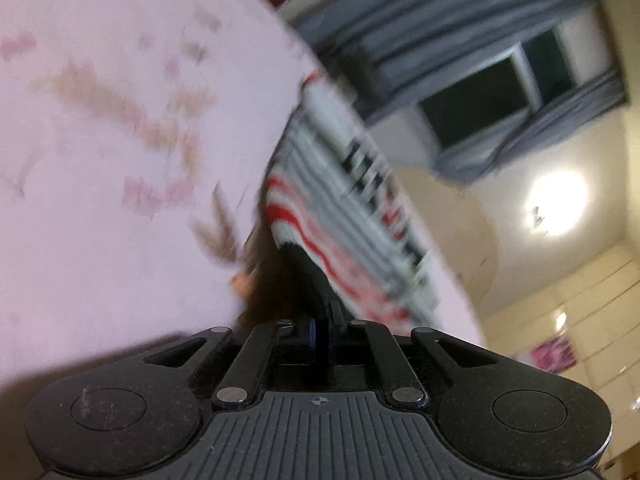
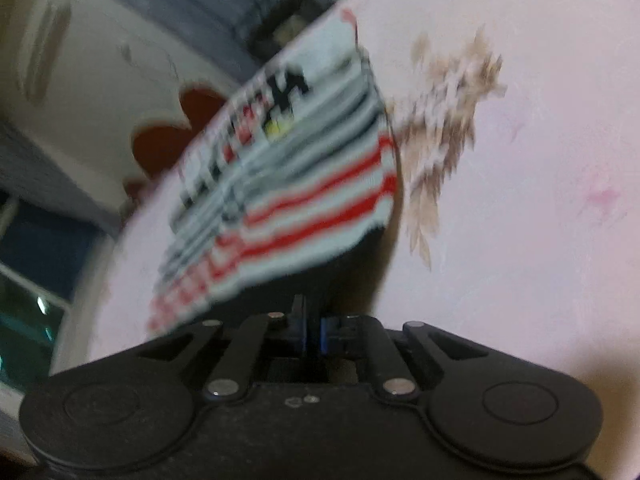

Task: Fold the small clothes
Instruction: 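Lift the hem with both grippers and carry it over toward the collar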

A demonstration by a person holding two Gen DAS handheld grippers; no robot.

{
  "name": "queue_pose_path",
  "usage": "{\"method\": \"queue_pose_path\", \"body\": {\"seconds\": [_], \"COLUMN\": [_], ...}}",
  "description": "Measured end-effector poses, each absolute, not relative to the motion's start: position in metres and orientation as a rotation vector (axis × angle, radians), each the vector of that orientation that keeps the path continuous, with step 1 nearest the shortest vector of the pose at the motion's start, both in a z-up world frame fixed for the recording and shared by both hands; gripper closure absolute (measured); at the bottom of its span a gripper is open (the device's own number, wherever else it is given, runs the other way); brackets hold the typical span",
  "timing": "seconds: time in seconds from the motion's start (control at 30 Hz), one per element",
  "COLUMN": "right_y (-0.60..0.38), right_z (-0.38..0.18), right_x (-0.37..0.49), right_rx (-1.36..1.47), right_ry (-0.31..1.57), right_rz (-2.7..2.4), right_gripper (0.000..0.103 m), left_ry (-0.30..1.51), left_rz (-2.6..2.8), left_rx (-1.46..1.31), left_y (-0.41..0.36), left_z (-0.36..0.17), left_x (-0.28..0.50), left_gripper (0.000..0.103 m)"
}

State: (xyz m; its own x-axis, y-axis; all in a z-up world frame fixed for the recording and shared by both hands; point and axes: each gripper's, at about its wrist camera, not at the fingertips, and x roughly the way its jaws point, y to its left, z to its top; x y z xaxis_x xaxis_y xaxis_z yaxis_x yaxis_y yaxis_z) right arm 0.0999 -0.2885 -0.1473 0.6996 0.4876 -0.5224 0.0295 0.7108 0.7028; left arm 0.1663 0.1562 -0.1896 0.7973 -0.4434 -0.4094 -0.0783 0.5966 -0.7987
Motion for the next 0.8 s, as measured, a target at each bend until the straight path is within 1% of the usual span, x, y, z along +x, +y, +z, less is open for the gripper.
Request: {"method": "queue_pose_path", "body": {"seconds": [0.07,0.1,0.2,0.23,0.3,0.43,0.6,0.8], "right_y": [-0.294,-0.293,-0.29,-0.288,-0.288,-0.289,-0.295,-0.296], "right_z": [-0.136,-0.134,-0.149,-0.155,-0.154,-0.128,-0.096,-0.062], "right_x": [0.091,0.091,0.105,0.109,0.11,0.107,0.127,0.189], "right_rx": [0.75,0.71,0.649,0.636,0.654,0.642,0.596,0.583], "right_ry": [0.702,0.703,0.81,0.842,0.828,0.753,0.695,0.649], "right_rz": [0.297,0.293,0.257,0.247,0.253,0.296,0.327,0.33], "right_gripper": [0.097,0.097,0.097,0.097,0.097,0.097,0.097,0.097], "left_ry": [0.635,0.662,0.747,0.749,0.725,0.651,0.592,0.557], "left_rz": [-0.224,-0.215,-0.168,-0.161,-0.164,-0.191,-0.208,-0.23], "left_rx": [-0.892,-0.876,-0.858,-0.873,-0.904,-0.896,-0.866,-0.823], "left_y": [0.157,0.156,0.151,0.151,0.151,0.149,0.153,0.149], "left_z": [-0.182,-0.184,-0.2,-0.204,-0.202,-0.18,-0.142,-0.099], "left_x": [0.167,0.171,0.183,0.183,0.18,0.173,0.195,0.273], "left_gripper": [0.098,0.098,0.098,0.098,0.098,0.098,0.098,0.098]}}
